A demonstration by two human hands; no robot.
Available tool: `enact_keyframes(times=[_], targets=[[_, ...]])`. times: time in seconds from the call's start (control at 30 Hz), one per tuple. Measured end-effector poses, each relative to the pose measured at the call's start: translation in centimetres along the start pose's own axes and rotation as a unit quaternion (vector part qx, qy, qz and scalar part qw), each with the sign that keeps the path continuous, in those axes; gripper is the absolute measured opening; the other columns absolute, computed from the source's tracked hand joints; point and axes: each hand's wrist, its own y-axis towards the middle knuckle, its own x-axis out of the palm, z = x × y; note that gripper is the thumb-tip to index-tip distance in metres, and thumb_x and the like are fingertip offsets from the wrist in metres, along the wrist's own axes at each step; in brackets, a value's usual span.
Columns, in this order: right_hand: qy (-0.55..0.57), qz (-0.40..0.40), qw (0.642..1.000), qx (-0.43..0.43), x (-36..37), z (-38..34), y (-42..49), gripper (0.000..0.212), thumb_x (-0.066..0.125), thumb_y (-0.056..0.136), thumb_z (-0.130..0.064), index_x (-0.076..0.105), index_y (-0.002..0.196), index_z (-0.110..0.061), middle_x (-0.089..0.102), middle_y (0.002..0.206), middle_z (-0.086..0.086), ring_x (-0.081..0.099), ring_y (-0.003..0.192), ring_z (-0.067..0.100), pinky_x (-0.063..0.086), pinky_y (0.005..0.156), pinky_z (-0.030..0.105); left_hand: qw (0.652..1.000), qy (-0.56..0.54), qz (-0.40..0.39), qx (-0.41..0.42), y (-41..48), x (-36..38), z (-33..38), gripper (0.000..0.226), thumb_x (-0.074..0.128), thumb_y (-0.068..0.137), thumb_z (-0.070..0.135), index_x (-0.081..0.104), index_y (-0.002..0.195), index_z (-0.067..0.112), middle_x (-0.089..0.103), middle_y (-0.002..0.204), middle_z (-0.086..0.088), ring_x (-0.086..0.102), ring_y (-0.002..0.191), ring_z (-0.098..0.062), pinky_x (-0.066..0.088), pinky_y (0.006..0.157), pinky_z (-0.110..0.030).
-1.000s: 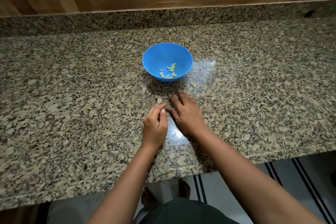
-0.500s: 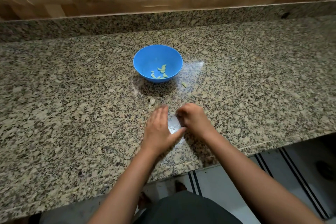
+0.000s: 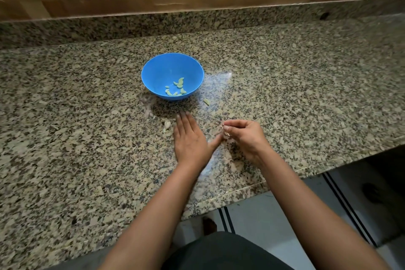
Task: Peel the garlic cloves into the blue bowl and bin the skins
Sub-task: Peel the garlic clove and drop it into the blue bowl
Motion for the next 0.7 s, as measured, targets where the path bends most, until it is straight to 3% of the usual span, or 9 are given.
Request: enact_keyframes(times=[0.13, 0.3, 0.4, 0.5, 0.7], targets=[[0.025, -0.016, 1.000, 0.003, -0.2, -0.5, 0.1, 0.013, 0.061, 0.081, 0.009, 0.066, 0.091, 0.001, 0.068, 0.091, 0.014, 0.065, 0.085, 0.020, 0.055, 0.078, 0.025, 0.999, -0.016, 0.033, -0.024, 2.0, -0.6, -0.2, 0.091, 0.012, 0.090, 0.068, 0.000, 0.148, -0.001, 0.003, 0.156, -0.022, 0.000, 0.145, -0.032, -0.001, 0.117, -0.041], [0.033, -0.042, 0.999, 0.004, -0.1, -0.8, 0.2, 0.013, 0.061, 0.081, 0.010, 0.067, 0.089, 0.001, 0.068, 0.090, 0.012, 0.065, 0.086, 0.020, 0.054, 0.080, 0.027, 0.989, -0.086, 0.086, 0.079, 1.2, 0.1, -0.8, 0.049, 0.026, 0.102, 0.038, 0.026, 0.147, 0.018, 0.022, 0.155, -0.004, 0.016, 0.144, -0.020, 0.010, 0.116, -0.031], [0.029, -0.051, 0.998, 0.007, 0.0, -0.7, 0.3, 0.014, 0.061, 0.081, 0.010, 0.067, 0.088, 0.000, 0.068, 0.090, 0.012, 0.065, 0.085, 0.021, 0.054, 0.080, 0.027, 0.974, -0.128, 0.145, 0.116, -0.7, 0.4, -1.3, 0.035, 0.050, 0.096, 0.012, 0.054, 0.131, 0.016, 0.051, 0.138, -0.007, 0.046, 0.129, -0.023, 0.034, 0.108, -0.031], [0.033, -0.058, 0.998, 0.014, 0.2, -0.9, 0.3, 0.013, 0.060, 0.081, 0.011, 0.066, 0.088, 0.001, 0.067, 0.088, 0.011, 0.064, 0.084, 0.020, 0.054, 0.080, 0.027, 0.963, -0.128, 0.183, 0.151, -2.5, 0.6, -1.3, 0.028, 0.062, 0.084, 0.002, 0.066, 0.111, 0.005, 0.068, 0.110, -0.012, 0.063, 0.101, -0.027, 0.056, 0.084, -0.038], [0.035, -0.072, 0.997, 0.021, 0.3, -1.2, 0.2, 0.013, 0.059, 0.081, 0.012, 0.064, 0.090, 0.004, 0.066, 0.088, 0.012, 0.063, 0.084, 0.021, 0.055, 0.082, 0.030, 0.962, -0.113, 0.195, 0.151, -4.1, 0.3, -1.2, 0.018, 0.070, 0.077, -0.002, 0.070, 0.095, -0.001, 0.069, 0.090, -0.011, 0.064, 0.083, -0.026, 0.055, 0.079, -0.041]])
